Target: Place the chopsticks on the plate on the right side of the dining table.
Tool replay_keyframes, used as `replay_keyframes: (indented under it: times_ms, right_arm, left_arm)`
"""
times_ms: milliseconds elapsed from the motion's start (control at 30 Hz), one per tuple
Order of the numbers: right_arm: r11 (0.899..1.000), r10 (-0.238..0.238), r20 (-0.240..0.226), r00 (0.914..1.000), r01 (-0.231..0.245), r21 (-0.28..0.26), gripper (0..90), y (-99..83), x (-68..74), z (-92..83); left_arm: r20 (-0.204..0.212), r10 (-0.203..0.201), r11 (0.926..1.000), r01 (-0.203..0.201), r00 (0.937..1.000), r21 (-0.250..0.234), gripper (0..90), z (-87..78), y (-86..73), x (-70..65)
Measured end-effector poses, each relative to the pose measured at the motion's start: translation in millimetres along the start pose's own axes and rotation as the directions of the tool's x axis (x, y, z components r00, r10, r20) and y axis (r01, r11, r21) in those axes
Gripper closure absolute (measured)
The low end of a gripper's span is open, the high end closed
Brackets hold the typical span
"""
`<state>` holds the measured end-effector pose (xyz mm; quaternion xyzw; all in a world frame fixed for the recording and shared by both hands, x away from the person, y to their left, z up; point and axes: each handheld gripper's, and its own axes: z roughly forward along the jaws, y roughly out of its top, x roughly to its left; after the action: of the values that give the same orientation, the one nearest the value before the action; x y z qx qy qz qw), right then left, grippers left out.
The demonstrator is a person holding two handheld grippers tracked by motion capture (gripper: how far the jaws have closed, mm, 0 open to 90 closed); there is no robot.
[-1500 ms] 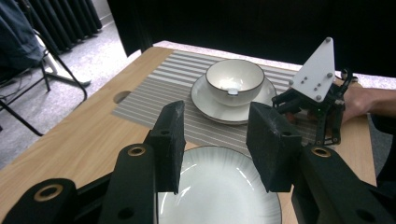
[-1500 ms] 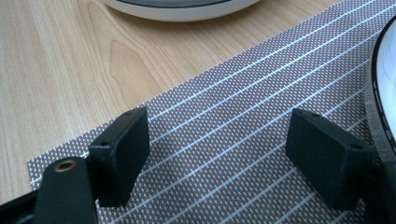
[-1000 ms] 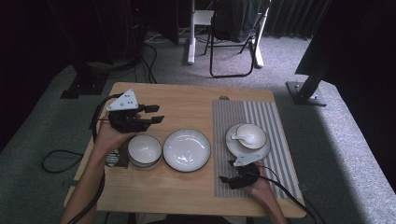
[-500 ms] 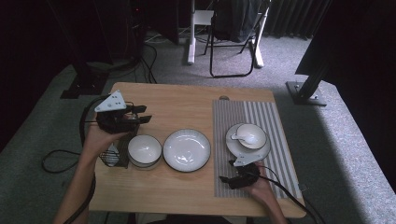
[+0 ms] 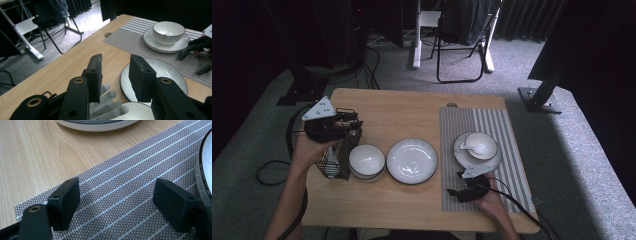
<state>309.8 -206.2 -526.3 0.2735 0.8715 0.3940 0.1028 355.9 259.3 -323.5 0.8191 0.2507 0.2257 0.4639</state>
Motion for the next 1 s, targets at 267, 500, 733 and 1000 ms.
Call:
replay_keyframes:
  times_ms: [267,500,733,1000]
  right_arm:
    - [1.000,0.000,-0.001,1.0000,0.000,-0.001,21.2,0.0,-0.1,0.0]
    - [1.000,0.000,-0.001,1.0000,0.000,-0.001,21.2,0.0,-0.1,0.0]
    - [1.000,0.000,-0.001,1.0000,0.000,0.000,21.2,0.0,0.0,0.0]
    - [1.000,-0.001,-0.001,1.0000,0.001,0.000,21.2,0.0,-0.1,0.0]
  left_arm:
    - [-0.034,-0.016,0.9999,0.016,0.9993,0.000,66.0,-4.4,-6.6,5.8]
    - [-0.055,-0.020,0.9998,0.021,0.9983,0.001,67.5,-5.4,-10.3,7.3]
    - [-0.056,-0.016,0.9998,0.016,0.9983,0.014,67.7,-2.0,-11.7,7.4]
    - [-0.067,-0.024,0.9997,0.024,0.9975,0.004,67.7,1.6,-13.7,8.3]
